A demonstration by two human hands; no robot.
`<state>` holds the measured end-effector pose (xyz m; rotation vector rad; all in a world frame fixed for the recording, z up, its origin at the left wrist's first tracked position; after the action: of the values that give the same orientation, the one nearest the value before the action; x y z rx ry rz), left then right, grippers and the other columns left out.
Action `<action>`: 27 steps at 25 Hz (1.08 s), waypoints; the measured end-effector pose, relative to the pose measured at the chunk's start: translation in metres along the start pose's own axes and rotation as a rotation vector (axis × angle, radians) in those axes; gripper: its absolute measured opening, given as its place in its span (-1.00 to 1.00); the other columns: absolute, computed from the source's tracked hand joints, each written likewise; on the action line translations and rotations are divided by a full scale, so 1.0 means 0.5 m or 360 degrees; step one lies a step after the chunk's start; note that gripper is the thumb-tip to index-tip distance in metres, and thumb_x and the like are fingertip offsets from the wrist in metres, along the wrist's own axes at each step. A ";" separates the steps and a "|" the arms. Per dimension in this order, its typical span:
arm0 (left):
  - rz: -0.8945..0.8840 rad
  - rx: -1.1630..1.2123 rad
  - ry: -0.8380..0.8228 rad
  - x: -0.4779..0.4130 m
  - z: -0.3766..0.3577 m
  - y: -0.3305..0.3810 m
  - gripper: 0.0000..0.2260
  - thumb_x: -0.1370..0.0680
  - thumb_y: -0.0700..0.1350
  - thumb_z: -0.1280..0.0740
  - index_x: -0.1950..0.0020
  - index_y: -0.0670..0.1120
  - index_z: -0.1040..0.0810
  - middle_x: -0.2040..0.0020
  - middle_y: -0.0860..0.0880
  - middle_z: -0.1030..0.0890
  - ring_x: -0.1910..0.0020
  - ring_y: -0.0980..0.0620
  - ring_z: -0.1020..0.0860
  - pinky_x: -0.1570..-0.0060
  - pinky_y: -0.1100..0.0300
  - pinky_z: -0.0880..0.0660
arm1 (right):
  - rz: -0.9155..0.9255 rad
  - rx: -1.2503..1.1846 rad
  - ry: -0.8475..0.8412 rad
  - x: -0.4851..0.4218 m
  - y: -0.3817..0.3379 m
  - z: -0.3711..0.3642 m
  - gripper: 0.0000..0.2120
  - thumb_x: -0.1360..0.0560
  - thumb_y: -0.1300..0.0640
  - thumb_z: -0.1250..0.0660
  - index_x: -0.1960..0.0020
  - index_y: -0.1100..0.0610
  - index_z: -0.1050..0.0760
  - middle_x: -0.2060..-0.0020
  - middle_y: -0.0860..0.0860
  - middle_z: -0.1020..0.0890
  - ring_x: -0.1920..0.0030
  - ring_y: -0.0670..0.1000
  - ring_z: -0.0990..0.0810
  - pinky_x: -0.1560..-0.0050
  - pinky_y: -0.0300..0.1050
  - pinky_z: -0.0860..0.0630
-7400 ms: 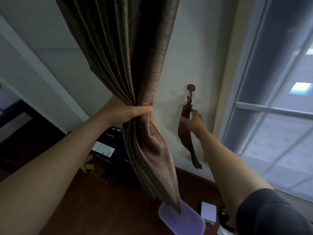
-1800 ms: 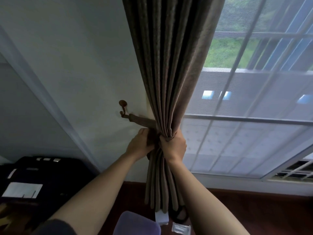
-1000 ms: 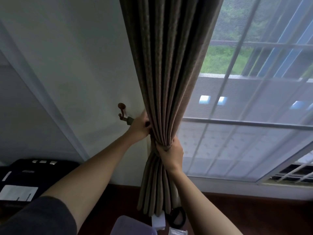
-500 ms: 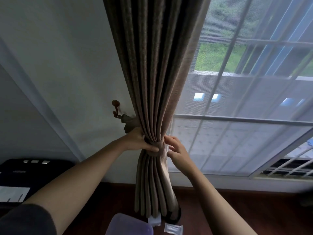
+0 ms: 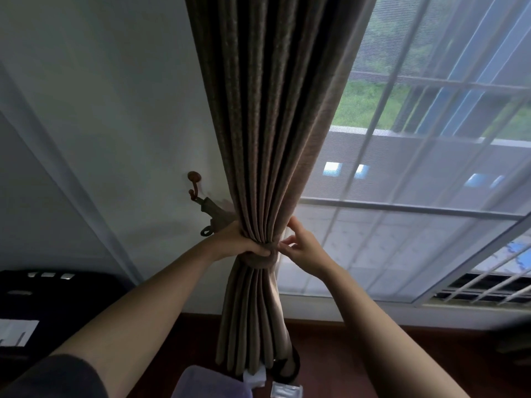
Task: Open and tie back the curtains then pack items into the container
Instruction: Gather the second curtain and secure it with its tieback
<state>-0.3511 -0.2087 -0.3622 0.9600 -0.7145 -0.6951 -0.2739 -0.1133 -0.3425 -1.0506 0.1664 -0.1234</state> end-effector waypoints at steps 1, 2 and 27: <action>-0.0004 0.0009 0.0008 0.001 -0.001 0.001 -0.48 -0.29 -0.19 -0.55 -0.22 -0.05 -0.53 -0.09 0.02 -0.61 -0.13 0.08 -0.54 -0.15 0.17 -0.49 | 0.0000 0.0025 -0.0026 -0.003 -0.001 -0.001 -0.54 -0.48 0.34 -0.32 -0.28 -0.01 -0.32 -0.18 -0.05 -0.51 0.22 -0.14 -0.61 0.21 -0.33 -0.48; -0.0019 0.0024 0.0026 0.001 -0.001 0.001 -0.47 -0.29 -0.19 -0.55 -0.23 -0.05 -0.52 -0.09 0.02 -0.60 -0.14 0.07 -0.53 -0.17 0.15 -0.48 | 0.0010 0.0079 -0.0026 -0.006 -0.001 0.003 -0.56 -0.47 0.34 -0.33 -0.28 0.04 -0.35 -0.12 -0.03 -0.53 0.27 -0.17 -0.59 0.21 -0.34 -0.48; 0.0157 0.0563 0.0568 0.045 0.034 -0.069 -0.71 -0.43 -0.34 -0.27 -0.09 -0.09 -0.57 -0.03 -0.13 -0.64 -0.09 -0.11 -0.59 -0.20 -0.02 -0.49 | -0.0169 0.0470 0.0390 0.007 0.033 0.048 -0.60 -0.36 -0.11 -0.46 0.45 0.04 -0.34 0.57 -0.05 -0.31 0.49 -0.08 -0.25 0.42 -0.10 -0.19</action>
<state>-0.3588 -0.2481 -0.3811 1.3231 -0.5712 -0.2995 -0.2655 -0.0853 -0.3454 -0.7469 0.3049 -0.3628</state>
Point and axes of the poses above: each hand's wrist, its own x-axis away from the middle knuckle, its own z-axis out of the back of the hand, y = z × x, the point moved 10 cm from there along -x, towards the middle knuckle
